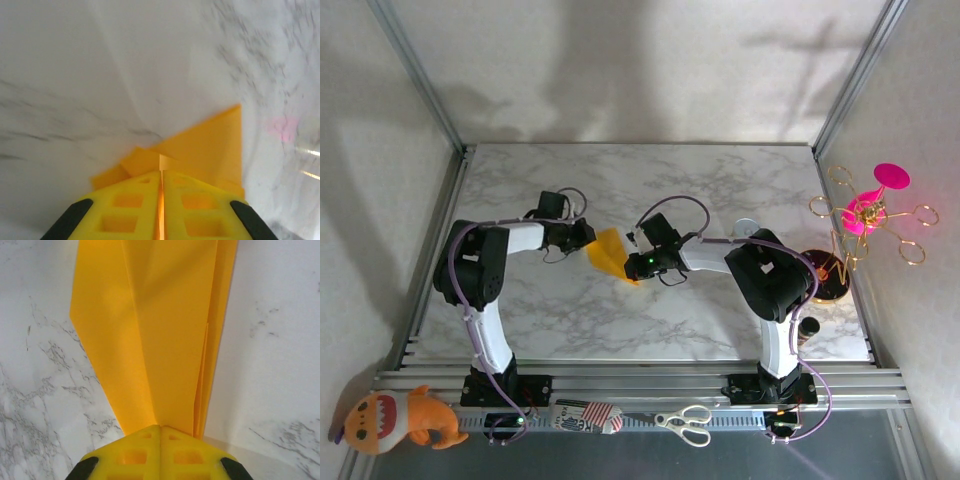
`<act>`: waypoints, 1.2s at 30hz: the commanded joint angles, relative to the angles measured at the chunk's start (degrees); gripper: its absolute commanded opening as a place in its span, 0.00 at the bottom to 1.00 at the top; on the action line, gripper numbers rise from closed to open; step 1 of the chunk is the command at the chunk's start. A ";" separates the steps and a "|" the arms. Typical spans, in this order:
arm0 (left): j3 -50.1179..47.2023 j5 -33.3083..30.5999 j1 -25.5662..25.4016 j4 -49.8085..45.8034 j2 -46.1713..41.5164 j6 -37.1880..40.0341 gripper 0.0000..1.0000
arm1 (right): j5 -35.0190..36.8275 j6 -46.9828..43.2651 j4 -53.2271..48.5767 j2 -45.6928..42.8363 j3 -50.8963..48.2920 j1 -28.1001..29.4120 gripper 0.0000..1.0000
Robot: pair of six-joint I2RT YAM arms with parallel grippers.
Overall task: Fold a paper plane with a square sheet of paper (pick it up from the middle)
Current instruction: Fourth fold the wing at the center of the table.
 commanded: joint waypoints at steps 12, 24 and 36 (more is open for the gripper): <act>3.07 -8.48 4.13 -1.63 -4.52 0.98 0.11 | 6.80 1.47 -14.55 3.90 -4.21 0.51 0.06; -5.69 -5.23 -9.00 6.97 -8.78 -8.31 0.12 | 6.24 2.03 -14.73 4.69 -3.37 0.61 0.06; 0.41 -14.96 -7.25 -1.21 -0.72 -2.91 0.11 | 6.66 2.36 -14.60 4.08 -4.18 0.60 0.06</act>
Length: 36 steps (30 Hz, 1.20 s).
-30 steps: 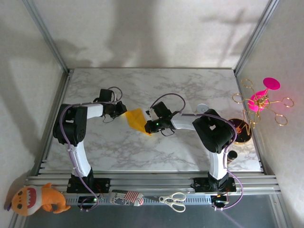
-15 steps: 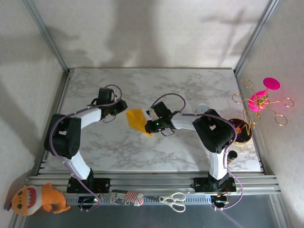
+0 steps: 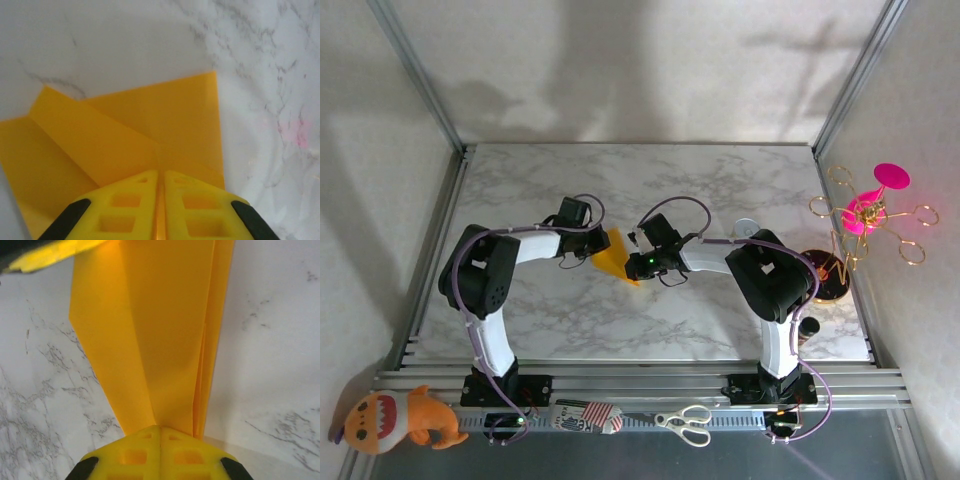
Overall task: Fold a paper plane with a square sheet of paper (pick it up from the middle)
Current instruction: Fourth fold the wing at the center of the table.
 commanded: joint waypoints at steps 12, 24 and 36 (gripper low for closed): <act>4.80 -5.90 8.64 -0.64 0.03 1.72 0.12 | 6.18 0.62 -13.23 4.56 -3.72 0.53 0.06; -6.82 2.34 -0.18 10.81 -9.78 -12.42 0.11 | 4.42 2.38 -11.64 3.66 -3.47 0.50 0.06; -5.05 -1.93 -1.93 6.00 -2.60 -12.32 0.08 | 2.01 2.86 -9.28 2.33 -3.46 0.50 0.06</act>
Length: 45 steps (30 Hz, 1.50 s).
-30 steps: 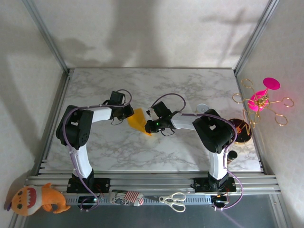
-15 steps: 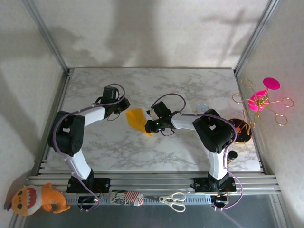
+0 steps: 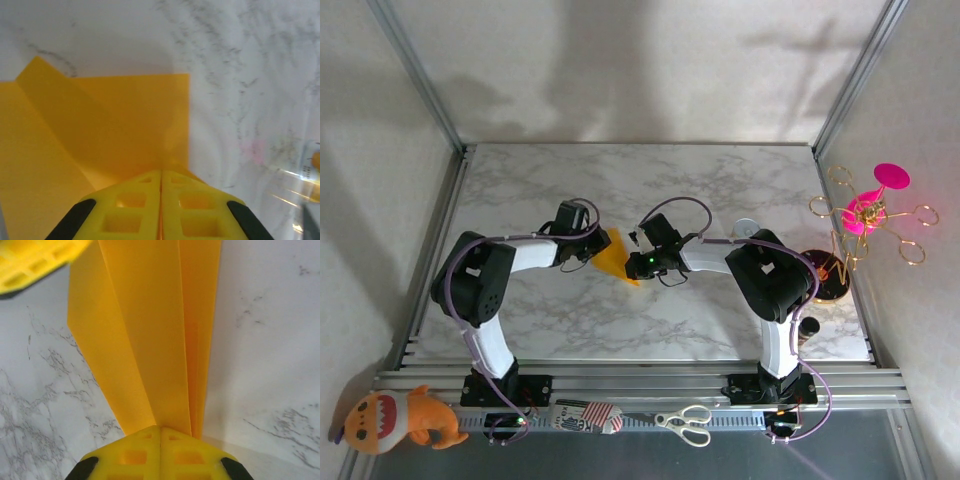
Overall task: Fold a paper plane with a square sheet of paper (pick it up from the middle)
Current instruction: Fourth fold the wing at the center of the table.
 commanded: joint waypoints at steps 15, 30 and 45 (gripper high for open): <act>1.12 -5.40 -0.39 -5.36 4.32 1.36 0.05 | -2.56 0.87 -3.05 1.05 8.62 0.36 0.07; 0.69 -6.30 -0.49 -7.16 4.74 2.07 0.04 | -0.68 0.37 -4.98 10.25 15.82 0.37 0.00; 1.03 -13.58 -0.47 -13.89 7.02 1.56 0.04 | -1.63 -4.68 -10.01 2.29 4.95 0.35 0.00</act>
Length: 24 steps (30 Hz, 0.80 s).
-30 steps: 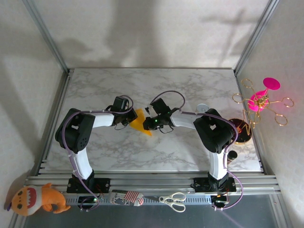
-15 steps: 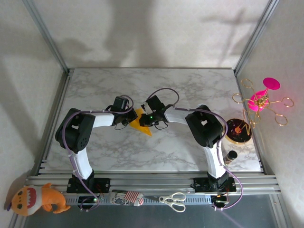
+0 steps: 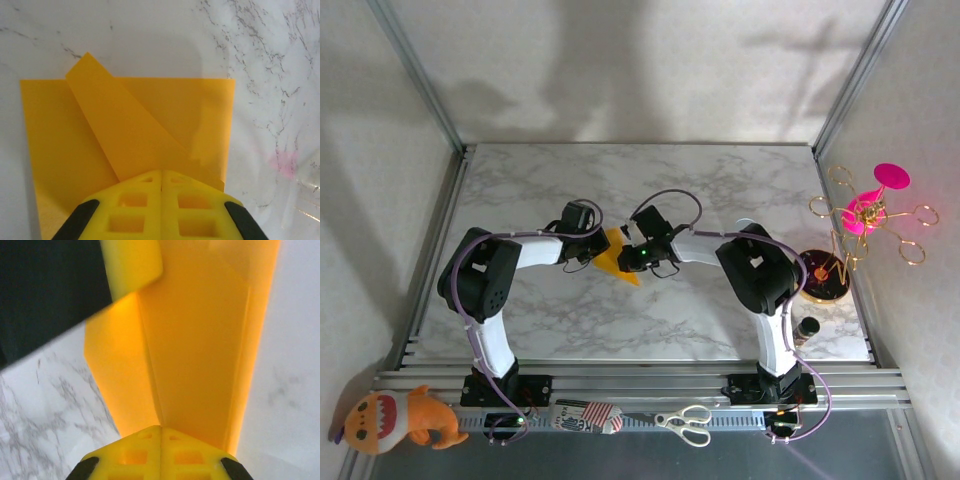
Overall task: Fold a paper plane with a square sheet of paper (pick it up from the middle)
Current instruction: Fourth fold the wing at the center of the table.
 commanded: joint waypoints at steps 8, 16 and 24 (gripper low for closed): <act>-1.33 -8.42 0.43 -9.98 5.10 1.13 0.04 | 1.97 -2.54 -8.51 -4.46 -4.89 0.29 0.00; -1.15 -9.01 0.43 -10.66 5.14 1.77 0.04 | 3.94 -3.40 -10.04 -5.04 -5.72 0.26 0.00; 1.13 -6.20 0.38 -10.60 4.20 4.00 0.06 | 4.98 -4.13 -10.62 -5.06 -4.74 0.25 0.00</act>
